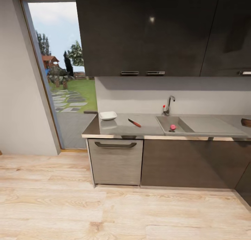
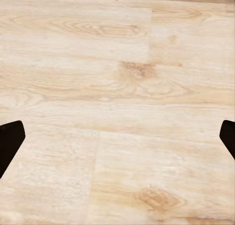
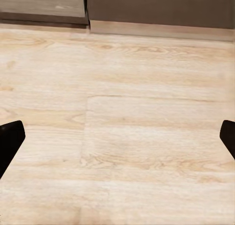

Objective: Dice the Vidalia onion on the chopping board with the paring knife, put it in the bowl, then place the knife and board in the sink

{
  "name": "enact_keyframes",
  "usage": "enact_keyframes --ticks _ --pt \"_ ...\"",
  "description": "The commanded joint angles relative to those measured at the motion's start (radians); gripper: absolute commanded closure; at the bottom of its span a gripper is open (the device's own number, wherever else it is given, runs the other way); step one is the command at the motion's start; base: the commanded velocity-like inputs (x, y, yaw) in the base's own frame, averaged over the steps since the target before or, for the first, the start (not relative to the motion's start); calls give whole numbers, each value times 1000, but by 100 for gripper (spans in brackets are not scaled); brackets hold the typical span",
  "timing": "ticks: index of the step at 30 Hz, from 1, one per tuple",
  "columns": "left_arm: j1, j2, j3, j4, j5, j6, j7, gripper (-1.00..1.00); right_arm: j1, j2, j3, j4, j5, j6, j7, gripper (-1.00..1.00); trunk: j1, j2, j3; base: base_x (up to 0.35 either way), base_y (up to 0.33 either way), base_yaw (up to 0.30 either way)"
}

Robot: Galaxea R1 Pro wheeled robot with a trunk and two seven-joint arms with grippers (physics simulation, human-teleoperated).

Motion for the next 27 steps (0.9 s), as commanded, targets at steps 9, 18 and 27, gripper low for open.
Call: enact_keyframes --ticks 9,18,27 --pt "0 0 -2 2 7 -2 1 -100 0 2 0 0 0 -2 -1 -100 -35 63 27 0 0 0" --pt "0 1 -2 -1 7 -3 1 -100 0 5 1 9 0 -2 -1 -100 -69 126 55 0 0 0" --pt "0 3 -2 4 7 -3 1 -100 0 3 0 9 0 -2 -2 -100 -104 189 84 0 0 0"
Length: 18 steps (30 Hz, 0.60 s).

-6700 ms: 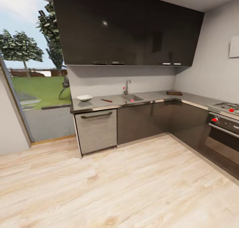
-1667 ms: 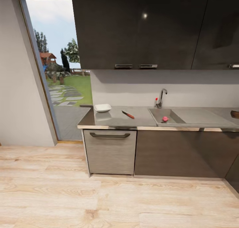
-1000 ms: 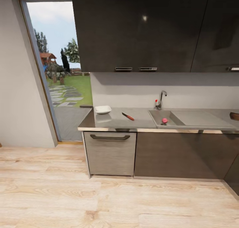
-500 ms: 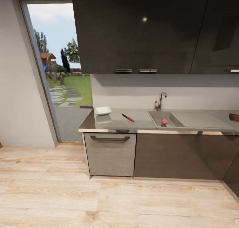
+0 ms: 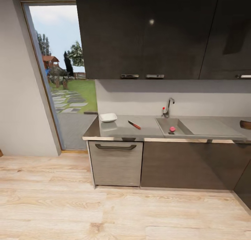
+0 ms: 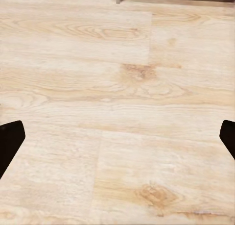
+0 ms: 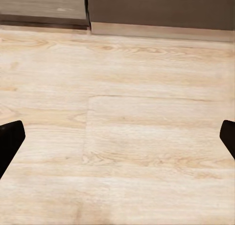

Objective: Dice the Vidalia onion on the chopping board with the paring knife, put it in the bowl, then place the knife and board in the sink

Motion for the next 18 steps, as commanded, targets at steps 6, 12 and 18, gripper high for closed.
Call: enact_keyframes --ticks 6,12,18 --pt "0 0 -2 3 7 -2 1 -100 0 -1 0 -1 -1 -2 0 -100 -23 41 18 0 0 0" --pt "0 0 -2 4 7 -2 1 -100 0 -1 0 -2 -2 -2 1 -100 -46 83 37 0 0 0" --pt "0 -1 -2 5 7 -2 1 -100 0 0 0 -1 0 -2 1 -100 -69 125 55 0 0 0"
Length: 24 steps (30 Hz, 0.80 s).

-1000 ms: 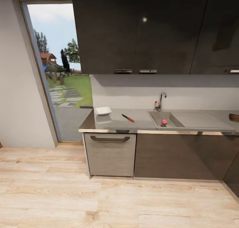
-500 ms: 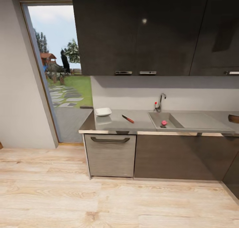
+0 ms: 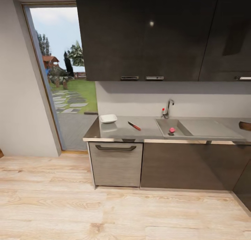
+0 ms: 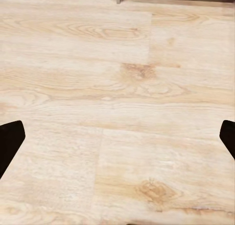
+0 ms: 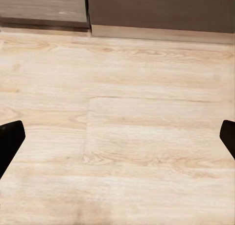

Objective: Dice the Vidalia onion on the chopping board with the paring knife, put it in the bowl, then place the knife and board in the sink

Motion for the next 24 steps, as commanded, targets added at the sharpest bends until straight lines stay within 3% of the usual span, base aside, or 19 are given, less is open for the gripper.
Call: enact_keyframes --ticks 1,24 --pt "0 1 -2 -1 7 -2 1 -100 0 0 0 0 0 -2 -1 -100 -4 6 2 0 0 0" --pt "0 1 -2 -1 7 -2 1 -100 0 0 0 1 0 -2 -1 -100 -92 167 74 0 0 0"
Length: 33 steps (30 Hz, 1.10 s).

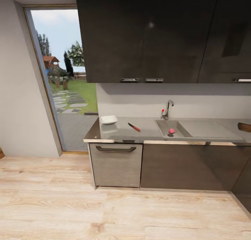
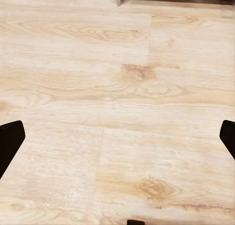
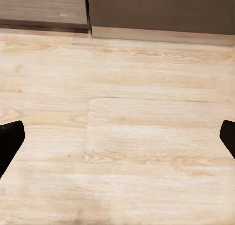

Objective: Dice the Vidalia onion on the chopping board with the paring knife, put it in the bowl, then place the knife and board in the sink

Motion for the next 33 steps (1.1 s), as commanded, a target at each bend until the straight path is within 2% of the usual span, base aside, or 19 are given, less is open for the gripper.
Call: enact_keyframes --ticks 1,20,33 --pt "0 0 -2 -1 7 -1 1 -100 0 0 -1 0 0 -2 -1 -100 -4 6 2 0 0 0" --pt "0 0 -2 -2 7 -1 1 -100 0 0 -1 1 1 -2 -1 -100 -76 139 61 0 0 0" --pt "0 0 -2 -2 7 -1 1 -100 0 0 1 1 1 -2 -1 -100 -76 139 61 0 0 0"
